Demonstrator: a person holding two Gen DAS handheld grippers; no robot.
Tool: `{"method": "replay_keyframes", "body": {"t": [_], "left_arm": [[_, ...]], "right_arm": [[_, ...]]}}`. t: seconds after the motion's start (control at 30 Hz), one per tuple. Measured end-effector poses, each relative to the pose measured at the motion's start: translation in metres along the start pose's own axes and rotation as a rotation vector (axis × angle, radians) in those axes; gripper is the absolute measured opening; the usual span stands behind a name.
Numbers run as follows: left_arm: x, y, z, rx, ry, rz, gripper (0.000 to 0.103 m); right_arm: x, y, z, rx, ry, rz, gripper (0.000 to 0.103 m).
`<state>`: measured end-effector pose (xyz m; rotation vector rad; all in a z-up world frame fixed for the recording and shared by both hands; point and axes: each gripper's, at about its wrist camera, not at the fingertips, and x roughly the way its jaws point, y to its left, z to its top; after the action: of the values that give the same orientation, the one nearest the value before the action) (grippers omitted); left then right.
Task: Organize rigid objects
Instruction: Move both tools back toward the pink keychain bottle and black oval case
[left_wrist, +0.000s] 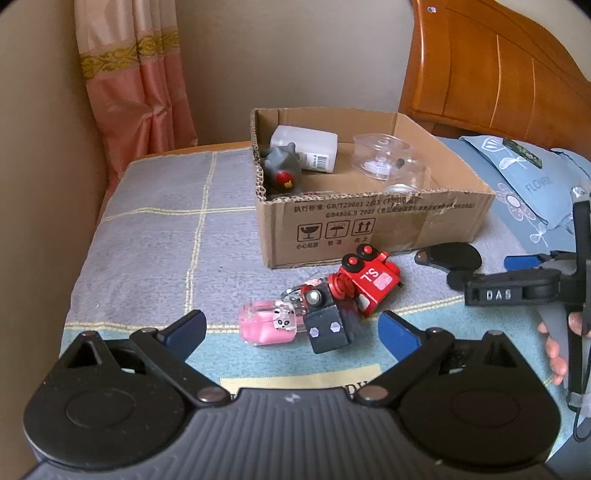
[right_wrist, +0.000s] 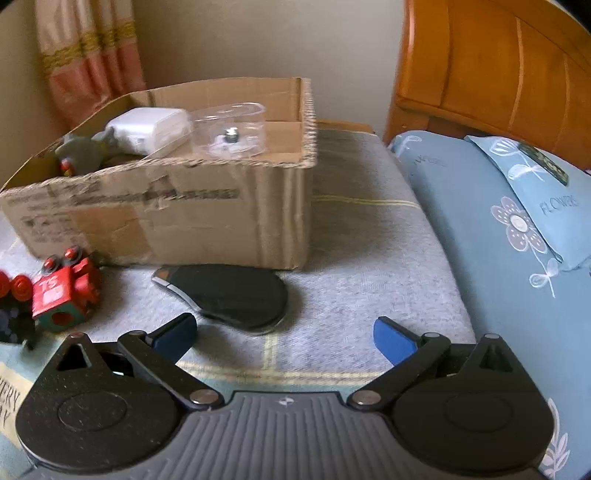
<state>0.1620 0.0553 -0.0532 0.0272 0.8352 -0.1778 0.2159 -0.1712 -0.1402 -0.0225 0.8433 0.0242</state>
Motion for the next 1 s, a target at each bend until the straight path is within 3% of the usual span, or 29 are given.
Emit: {"method": "replay_keyframes", "body": {"t": [0.4,0.77,1.0], "left_arm": [[0.009,0.003,-0.005,-0.007,0.027,-0.019,0.099],[0.041,0.004,-0.004,-0.026,0.044,-0.015,0.1],[0.034,0.023,-0.013,-0.052,0.032,0.014,0.101]], "right_arm": [[0.015,0.032,0.014,-0.051,-0.058,0.042,0.103],[0.018,0.031,0.014,-0.055,-0.081,0.048,0.103],[0.018,0.027,0.012,-0.057,-0.084,0.049,0.103]]}}
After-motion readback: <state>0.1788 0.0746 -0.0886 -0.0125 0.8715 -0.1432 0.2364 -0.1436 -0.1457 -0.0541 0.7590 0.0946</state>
